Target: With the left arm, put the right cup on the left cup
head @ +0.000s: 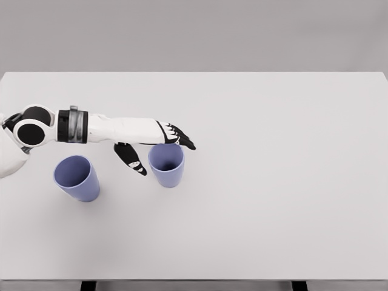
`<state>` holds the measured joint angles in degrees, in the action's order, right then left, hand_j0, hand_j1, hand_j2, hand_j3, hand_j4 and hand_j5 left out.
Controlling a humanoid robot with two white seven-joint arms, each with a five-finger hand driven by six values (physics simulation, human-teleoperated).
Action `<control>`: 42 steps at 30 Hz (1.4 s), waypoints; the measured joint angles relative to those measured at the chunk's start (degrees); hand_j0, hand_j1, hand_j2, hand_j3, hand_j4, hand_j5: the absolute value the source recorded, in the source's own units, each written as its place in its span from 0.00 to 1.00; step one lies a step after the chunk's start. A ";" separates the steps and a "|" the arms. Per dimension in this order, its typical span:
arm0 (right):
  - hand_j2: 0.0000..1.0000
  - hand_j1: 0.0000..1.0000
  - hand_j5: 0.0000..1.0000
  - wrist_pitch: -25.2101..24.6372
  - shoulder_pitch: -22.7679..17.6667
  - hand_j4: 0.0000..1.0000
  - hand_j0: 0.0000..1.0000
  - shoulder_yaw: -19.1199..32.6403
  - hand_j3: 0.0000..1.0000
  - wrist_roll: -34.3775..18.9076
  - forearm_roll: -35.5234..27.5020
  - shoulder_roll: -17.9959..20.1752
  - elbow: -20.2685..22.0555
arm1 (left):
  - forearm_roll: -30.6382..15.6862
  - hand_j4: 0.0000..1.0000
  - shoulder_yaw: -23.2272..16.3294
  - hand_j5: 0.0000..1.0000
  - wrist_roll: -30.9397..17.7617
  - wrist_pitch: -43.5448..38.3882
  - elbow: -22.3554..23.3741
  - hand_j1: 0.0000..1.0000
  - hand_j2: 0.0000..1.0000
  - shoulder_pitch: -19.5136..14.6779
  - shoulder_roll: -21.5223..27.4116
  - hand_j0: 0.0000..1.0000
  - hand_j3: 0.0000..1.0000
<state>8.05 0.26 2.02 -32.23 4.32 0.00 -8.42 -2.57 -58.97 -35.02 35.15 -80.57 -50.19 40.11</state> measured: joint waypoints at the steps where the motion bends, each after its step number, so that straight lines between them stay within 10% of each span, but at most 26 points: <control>1: 1.00 1.00 1.00 0.00 0.00 1.00 1.00 0.00 1.00 0.00 0.00 0.00 0.00 | 0.24 1.00 0.01 1.00 0.00 0.00 0.06 1.00 1.00 0.00 -0.16 1.00 1.00; 19: 1.00 1.00 1.00 0.00 0.00 1.00 1.00 0.00 1.00 0.00 0.00 0.00 0.00 | 2.96 1.00 0.02 1.00 0.00 0.00 0.34 1.00 1.00 0.88 -1.37 1.00 1.00; 27: 1.00 1.00 1.00 0.00 0.00 1.00 1.00 0.00 1.00 0.00 0.00 0.00 0.00 | 2.36 0.58 0.23 0.58 0.02 -0.32 0.54 0.58 0.58 1.85 -1.77 0.58 0.58; 42: 1.00 1.00 1.00 0.00 0.00 1.00 1.00 0.00 1.00 0.00 0.00 0.00 0.00 | -5.47 0.48 1.78 0.48 0.18 -0.08 -8.38 0.48 0.48 -1.84 7.43 0.48 0.48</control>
<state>8.05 0.26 2.02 -32.23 4.32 0.00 -8.42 -8.04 -57.19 -34.85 35.07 -88.95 -52.03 47.54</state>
